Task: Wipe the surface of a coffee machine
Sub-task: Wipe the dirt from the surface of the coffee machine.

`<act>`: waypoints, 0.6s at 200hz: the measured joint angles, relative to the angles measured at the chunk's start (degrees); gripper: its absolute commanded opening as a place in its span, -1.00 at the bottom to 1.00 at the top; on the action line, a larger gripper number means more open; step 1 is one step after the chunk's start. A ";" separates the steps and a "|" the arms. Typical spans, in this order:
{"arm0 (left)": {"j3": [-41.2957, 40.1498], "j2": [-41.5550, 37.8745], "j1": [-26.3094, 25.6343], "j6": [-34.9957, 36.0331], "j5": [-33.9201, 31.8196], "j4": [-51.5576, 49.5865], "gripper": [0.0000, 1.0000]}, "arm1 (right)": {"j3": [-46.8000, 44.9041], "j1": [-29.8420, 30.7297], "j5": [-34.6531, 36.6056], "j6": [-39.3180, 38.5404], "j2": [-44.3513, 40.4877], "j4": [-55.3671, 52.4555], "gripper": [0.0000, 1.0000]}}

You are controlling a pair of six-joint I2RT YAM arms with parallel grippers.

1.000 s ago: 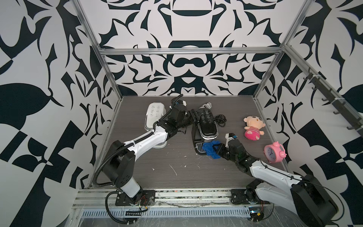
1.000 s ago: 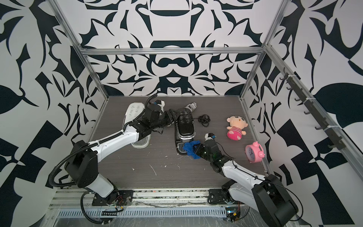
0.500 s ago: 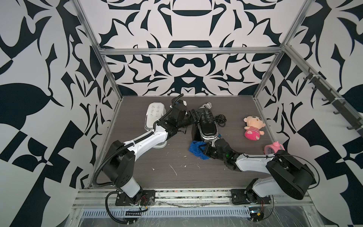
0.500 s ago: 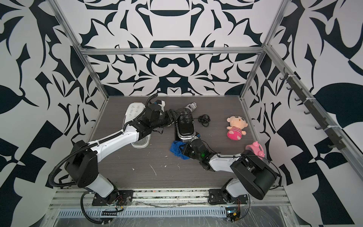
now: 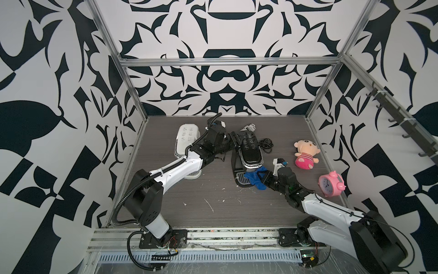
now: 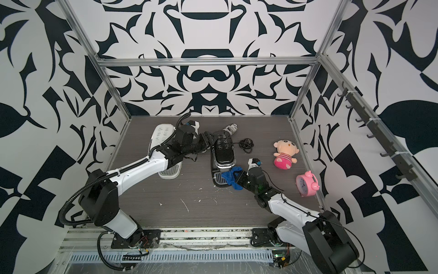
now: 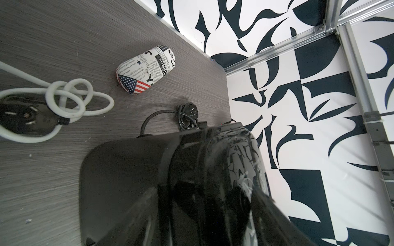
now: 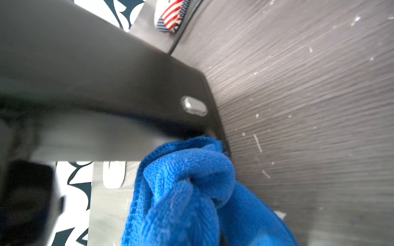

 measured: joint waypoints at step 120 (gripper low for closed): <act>0.00 0.20 0.00 -1.18 0.00 0.26 0.42 | -2.19 6.01 -3.52 13.38 27.19 35.08 -1.00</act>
